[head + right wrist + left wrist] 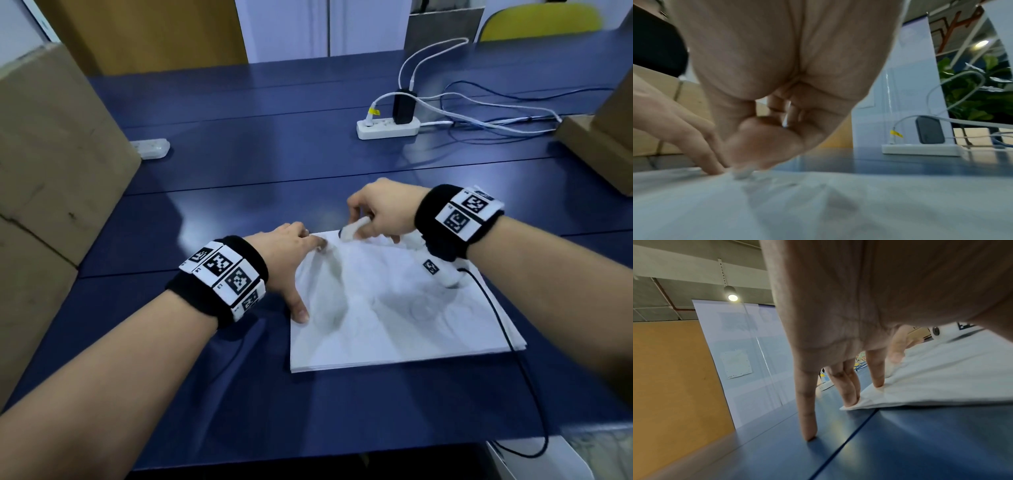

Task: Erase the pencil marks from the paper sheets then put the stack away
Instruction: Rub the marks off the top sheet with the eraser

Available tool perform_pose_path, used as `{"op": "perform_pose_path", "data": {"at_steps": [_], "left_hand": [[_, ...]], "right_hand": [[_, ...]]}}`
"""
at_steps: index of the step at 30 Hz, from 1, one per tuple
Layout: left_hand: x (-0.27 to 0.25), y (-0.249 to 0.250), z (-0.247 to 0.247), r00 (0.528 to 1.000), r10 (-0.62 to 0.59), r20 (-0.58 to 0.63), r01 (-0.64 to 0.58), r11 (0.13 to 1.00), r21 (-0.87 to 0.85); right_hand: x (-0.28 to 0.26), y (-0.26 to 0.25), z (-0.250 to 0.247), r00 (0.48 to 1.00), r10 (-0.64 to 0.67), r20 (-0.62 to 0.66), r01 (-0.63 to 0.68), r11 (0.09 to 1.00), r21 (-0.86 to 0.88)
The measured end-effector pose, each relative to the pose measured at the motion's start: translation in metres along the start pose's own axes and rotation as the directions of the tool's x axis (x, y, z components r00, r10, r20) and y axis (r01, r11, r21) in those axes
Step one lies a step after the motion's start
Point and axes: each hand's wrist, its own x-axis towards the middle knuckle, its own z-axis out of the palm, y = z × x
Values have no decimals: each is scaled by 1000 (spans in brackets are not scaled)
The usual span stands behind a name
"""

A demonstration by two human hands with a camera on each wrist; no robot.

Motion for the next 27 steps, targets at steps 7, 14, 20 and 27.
{"op": "perform_pose_path", "data": {"at_steps": [7, 14, 20, 27], "left_hand": [[2, -4, 3, 1000, 10, 11, -10, 1000, -2], [2, -3, 3, 1000, 12, 14, -12, 1000, -6], [3, -3, 9, 1000, 13, -23, -13, 1000, 16], [4, -2, 7, 1000, 10, -17, -10, 1000, -2]], "right_hand": [[-20, -8, 7, 948, -97, 303, 58, 989, 137], [-2, 3, 1, 999, 29, -31, -30, 1000, -10], [-24, -4, 13, 932, -95, 348, 52, 990, 132], [1, 0, 1, 999, 40, -35, -40, 999, -18]]}}
